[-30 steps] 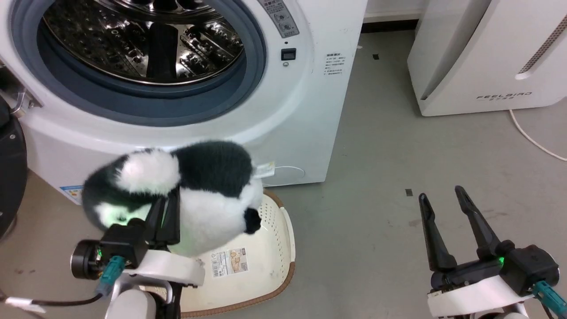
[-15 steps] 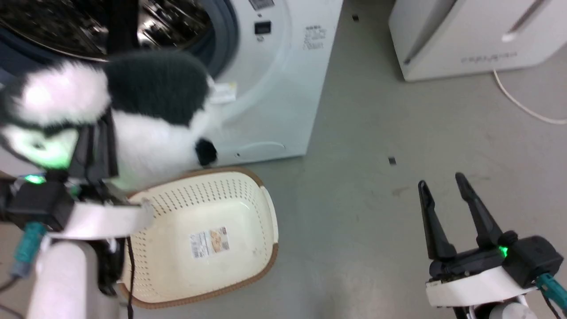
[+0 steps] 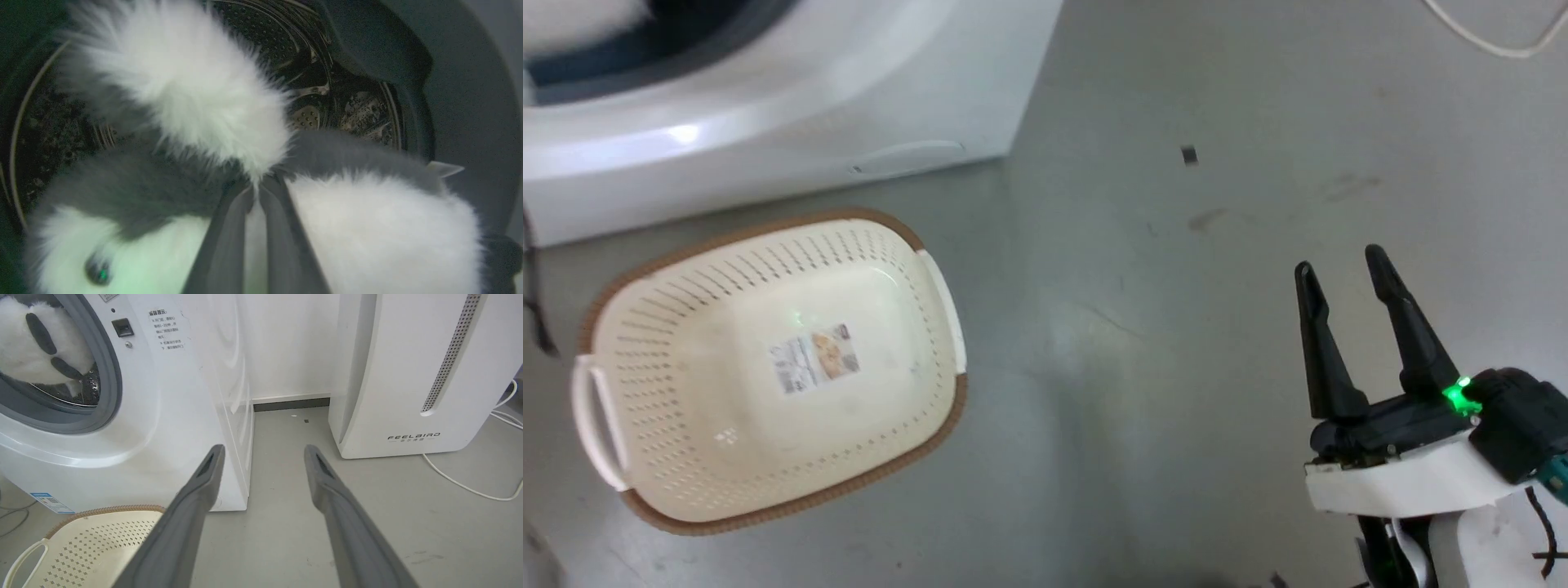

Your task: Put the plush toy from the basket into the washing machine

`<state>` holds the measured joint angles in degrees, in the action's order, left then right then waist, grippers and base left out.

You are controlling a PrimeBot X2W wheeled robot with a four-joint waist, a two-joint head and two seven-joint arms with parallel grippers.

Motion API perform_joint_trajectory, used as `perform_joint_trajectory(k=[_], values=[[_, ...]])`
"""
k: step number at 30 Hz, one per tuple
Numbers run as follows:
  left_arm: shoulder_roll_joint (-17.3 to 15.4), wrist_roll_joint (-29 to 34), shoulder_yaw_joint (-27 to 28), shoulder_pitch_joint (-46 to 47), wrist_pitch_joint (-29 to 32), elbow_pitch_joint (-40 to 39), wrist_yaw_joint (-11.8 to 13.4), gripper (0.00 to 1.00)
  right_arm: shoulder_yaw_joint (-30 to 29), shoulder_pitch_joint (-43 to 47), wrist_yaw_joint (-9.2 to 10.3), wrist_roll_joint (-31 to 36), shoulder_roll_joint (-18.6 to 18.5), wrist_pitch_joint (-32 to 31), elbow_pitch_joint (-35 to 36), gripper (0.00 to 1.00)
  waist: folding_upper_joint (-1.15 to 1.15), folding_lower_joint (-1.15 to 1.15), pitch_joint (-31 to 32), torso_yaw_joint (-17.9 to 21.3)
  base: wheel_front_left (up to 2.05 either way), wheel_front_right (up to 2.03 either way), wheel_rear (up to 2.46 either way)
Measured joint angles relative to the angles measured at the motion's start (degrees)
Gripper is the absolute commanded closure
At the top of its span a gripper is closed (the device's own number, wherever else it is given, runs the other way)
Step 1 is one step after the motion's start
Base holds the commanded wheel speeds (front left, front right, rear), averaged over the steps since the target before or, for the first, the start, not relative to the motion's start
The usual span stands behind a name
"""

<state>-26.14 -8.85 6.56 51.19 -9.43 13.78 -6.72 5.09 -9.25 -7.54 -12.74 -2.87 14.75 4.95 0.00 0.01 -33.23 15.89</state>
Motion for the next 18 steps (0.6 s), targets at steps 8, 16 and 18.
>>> perform_joint_trajectory(k=[8,16,18], values=[[-7.58,0.32,-3.90,20.19,3.41,12.10,-0.51,1.00,0.87,-2.23,0.00,-2.59,0.00,0.00,0.32,0.00,0.00,0.00,-7.48,3.16,0.00,0.00,0.00],[-9.75,2.90,-10.05,35.81,7.69,24.55,-0.53,1.00,2.08,-3.72,0.00,-4.11,0.00,0.00,0.70,0.00,0.00,0.00,-13.41,5.66,0.00,0.00,0.00],[-10.02,3.21,-12.05,38.30,10.45,28.07,-0.53,1.00,2.15,-3.97,0.00,-4.57,0.00,0.00,0.81,0.00,0.00,0.01,-14.40,6.15,0.00,0.00,0.00]])
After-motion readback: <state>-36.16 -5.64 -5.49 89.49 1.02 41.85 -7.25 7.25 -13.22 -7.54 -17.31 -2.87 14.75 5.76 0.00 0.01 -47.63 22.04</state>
